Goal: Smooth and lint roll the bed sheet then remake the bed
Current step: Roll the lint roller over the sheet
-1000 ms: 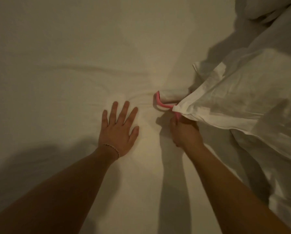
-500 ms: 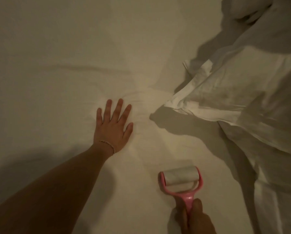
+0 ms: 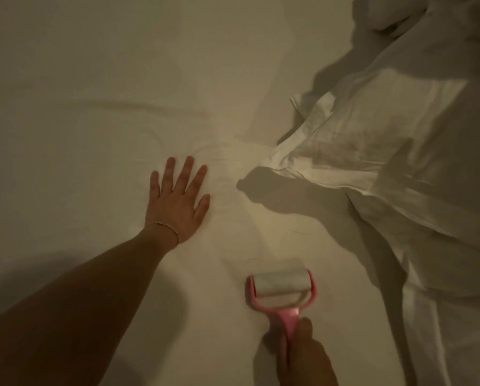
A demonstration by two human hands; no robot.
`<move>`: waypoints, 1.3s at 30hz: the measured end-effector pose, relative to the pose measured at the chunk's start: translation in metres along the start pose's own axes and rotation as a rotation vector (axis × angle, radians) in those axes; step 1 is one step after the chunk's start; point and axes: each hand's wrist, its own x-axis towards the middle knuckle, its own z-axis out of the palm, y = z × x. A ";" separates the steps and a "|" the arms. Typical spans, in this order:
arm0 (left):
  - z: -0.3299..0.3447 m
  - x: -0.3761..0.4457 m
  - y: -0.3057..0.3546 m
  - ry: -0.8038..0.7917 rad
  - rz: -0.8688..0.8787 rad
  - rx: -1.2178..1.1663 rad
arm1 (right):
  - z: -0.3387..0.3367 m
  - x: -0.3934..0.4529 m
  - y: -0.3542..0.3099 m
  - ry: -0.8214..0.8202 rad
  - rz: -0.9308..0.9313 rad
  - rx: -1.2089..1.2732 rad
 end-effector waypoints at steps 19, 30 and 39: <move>0.001 0.000 0.000 -0.009 0.003 -0.007 | 0.016 -0.021 -0.015 0.295 -0.022 0.269; 0.000 0.001 -0.002 -0.008 0.012 -0.017 | -0.031 0.092 -0.093 0.111 -0.087 0.226; -0.001 0.000 -0.002 -0.009 0.015 -0.043 | -0.030 0.036 -0.027 0.163 -0.091 0.323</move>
